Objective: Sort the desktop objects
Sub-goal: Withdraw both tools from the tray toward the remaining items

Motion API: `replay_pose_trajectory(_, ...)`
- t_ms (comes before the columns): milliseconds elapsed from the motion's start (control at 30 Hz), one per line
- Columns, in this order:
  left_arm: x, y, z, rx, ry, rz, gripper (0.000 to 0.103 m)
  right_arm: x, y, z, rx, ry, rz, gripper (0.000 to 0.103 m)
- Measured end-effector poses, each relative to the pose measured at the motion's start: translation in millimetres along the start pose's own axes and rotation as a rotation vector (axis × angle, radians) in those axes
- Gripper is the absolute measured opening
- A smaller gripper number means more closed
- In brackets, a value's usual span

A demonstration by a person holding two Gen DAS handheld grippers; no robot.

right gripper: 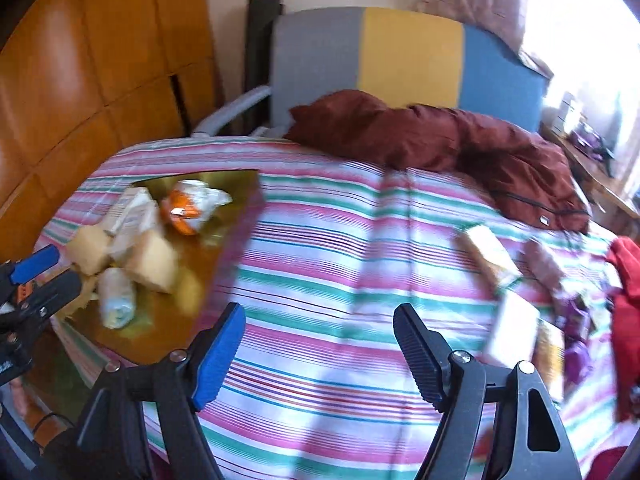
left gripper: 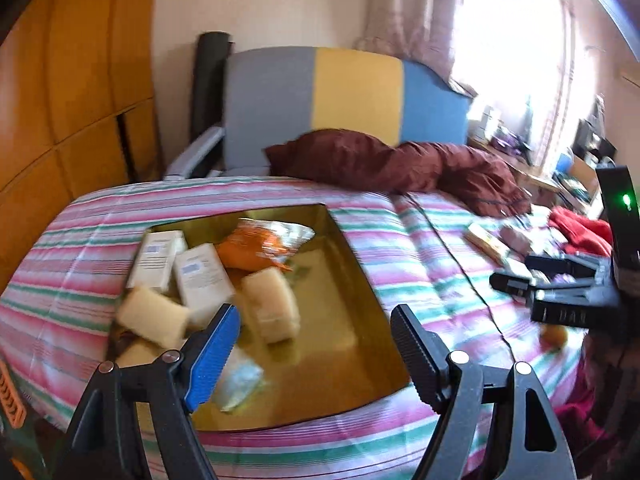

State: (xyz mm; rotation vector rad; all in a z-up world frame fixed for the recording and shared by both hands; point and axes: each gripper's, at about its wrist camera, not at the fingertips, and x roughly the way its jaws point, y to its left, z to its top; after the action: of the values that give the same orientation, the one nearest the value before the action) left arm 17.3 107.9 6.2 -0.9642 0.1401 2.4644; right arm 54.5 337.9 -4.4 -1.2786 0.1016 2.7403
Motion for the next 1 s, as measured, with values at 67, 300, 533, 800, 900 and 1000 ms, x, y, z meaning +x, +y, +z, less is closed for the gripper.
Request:
replay_pose_trajectory(67,4.7,-9.0,1.1,0.013,0.014,-0.037,0.079,-3.5,-20.3,-1.7,0.035,0.017,-0.019,0.077)
replay_pose_trajectory(300,20.8,-48.8,3.2,0.077,0.059,-0.139,0.079,-23.9,-112.7,-11.9,0.227,0.068,-0.083,0.077)
replay_pose_trajectory(533,38.4,-81.0,-0.5,0.149,0.119,-0.196,0.079,-27.4,-196.5,-31.6,0.407,0.147,-0.138,0.077)
replay_pose_trajectory(800,61.2,-111.9,-4.6,0.218,0.184,-0.258,0.079,10.9,-234.5,-39.6,0.503,0.281,-0.114,0.076)
replay_pose_trajectory(900,67.3,-124.3,-6.5,0.251,0.200,-0.263,0.079,30.0,-241.4,-40.0,0.512,0.326,-0.106,0.076)
replay_pose_trajectory(1000,71.4,-132.5,-6.9,0.268,0.211,-0.271,0.079,42.4,-252.0,-42.7,0.532,0.352,-0.107,0.075)
